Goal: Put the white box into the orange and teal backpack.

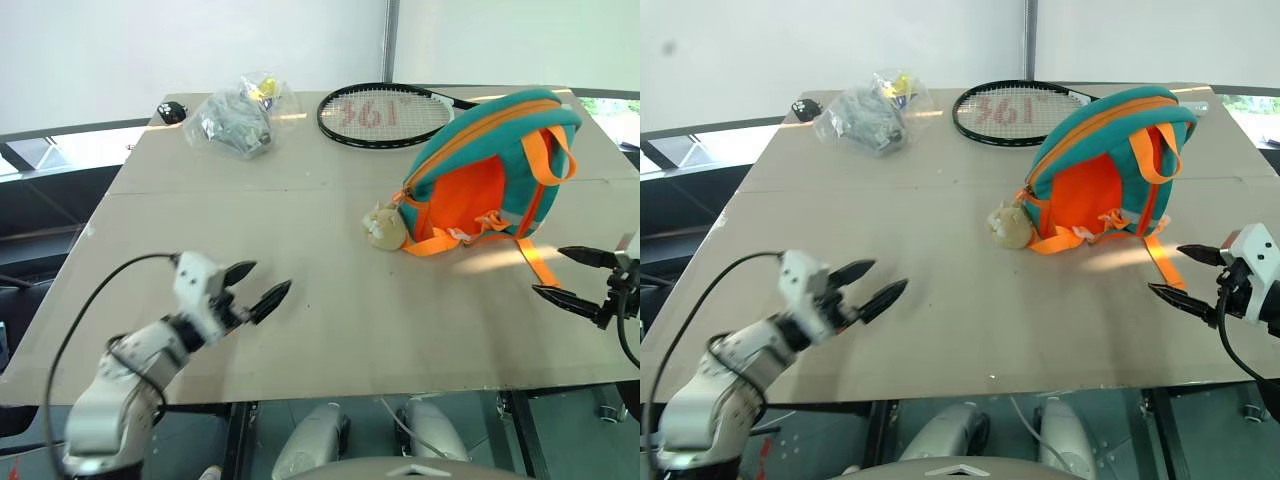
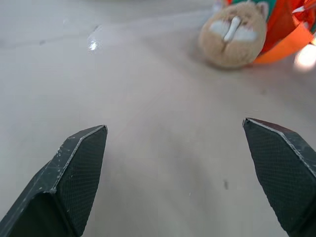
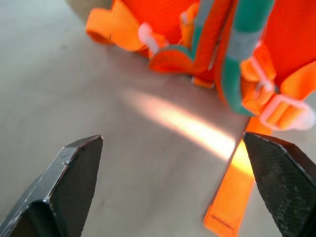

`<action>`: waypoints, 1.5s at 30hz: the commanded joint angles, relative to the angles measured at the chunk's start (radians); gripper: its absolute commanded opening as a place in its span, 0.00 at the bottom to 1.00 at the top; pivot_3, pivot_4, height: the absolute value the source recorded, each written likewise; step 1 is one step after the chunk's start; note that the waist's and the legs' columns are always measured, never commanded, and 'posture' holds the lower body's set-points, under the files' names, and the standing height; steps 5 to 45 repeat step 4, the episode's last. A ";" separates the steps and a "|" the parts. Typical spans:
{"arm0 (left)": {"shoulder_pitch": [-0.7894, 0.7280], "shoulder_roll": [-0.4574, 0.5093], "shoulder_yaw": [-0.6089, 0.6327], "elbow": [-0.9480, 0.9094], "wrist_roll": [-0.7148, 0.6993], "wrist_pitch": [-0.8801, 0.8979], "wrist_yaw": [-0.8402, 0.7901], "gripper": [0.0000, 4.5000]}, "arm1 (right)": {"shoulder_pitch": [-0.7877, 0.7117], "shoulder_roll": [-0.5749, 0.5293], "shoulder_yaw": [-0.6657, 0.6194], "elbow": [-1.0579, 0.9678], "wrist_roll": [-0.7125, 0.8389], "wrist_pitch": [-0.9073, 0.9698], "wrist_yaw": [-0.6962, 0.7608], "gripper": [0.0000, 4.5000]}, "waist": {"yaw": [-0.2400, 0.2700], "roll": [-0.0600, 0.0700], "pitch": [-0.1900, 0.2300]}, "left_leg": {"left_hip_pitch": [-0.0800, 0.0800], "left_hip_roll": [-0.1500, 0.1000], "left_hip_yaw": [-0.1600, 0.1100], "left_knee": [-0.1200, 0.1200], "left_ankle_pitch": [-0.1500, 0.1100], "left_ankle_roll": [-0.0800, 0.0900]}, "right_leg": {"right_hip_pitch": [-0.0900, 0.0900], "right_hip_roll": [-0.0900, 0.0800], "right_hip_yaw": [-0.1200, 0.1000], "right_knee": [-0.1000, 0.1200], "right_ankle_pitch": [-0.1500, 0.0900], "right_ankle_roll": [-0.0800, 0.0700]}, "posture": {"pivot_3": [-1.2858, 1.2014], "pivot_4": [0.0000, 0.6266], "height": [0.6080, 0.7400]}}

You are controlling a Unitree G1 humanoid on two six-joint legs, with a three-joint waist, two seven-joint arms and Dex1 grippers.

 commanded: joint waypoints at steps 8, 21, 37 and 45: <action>0.088 -0.003 0.097 -0.071 -0.059 -0.021 0.004 1.00 | 0.020 -0.036 -0.035 0.098 -0.054 -0.091 0.055 0.99 | 0.021 0.000 0.000 | 0.000 0.000 0.000 0.000 -0.001 0.001 | 0.002 0.000 -0.001 -0.001 0.000 0.000 | 0.52 0.24 0.99; 0.088 -0.003 0.097 -0.071 -0.059 -0.021 0.004 1.00 | 0.020 -0.036 -0.035 0.098 -0.054 -0.091 0.055 0.99 | 0.021 0.000 0.000 | 0.000 0.000 0.000 0.000 -0.001 0.001 | 0.002 0.000 -0.001 -0.001 0.000 0.000 | 0.52 0.24 0.99; 0.088 -0.003 0.097 -0.071 -0.059 -0.021 0.004 1.00 | 0.020 -0.036 -0.035 0.098 -0.054 -0.091 0.055 0.99 | 0.021 0.000 0.000 | 0.000 0.000 0.000 0.000 -0.001 0.001 | 0.002 0.000 -0.001 -0.001 0.000 0.000 | 0.52 0.24 0.99; 0.088 -0.003 0.097 -0.071 -0.059 -0.021 0.004 1.00 | 0.020 -0.036 -0.035 0.098 -0.054 -0.091 0.055 0.99 | 0.021 0.000 0.000 | 0.000 0.000 0.000 0.000 -0.001 0.001 | 0.002 0.000 -0.001 -0.001 0.000 0.000 | 0.52 0.24 0.99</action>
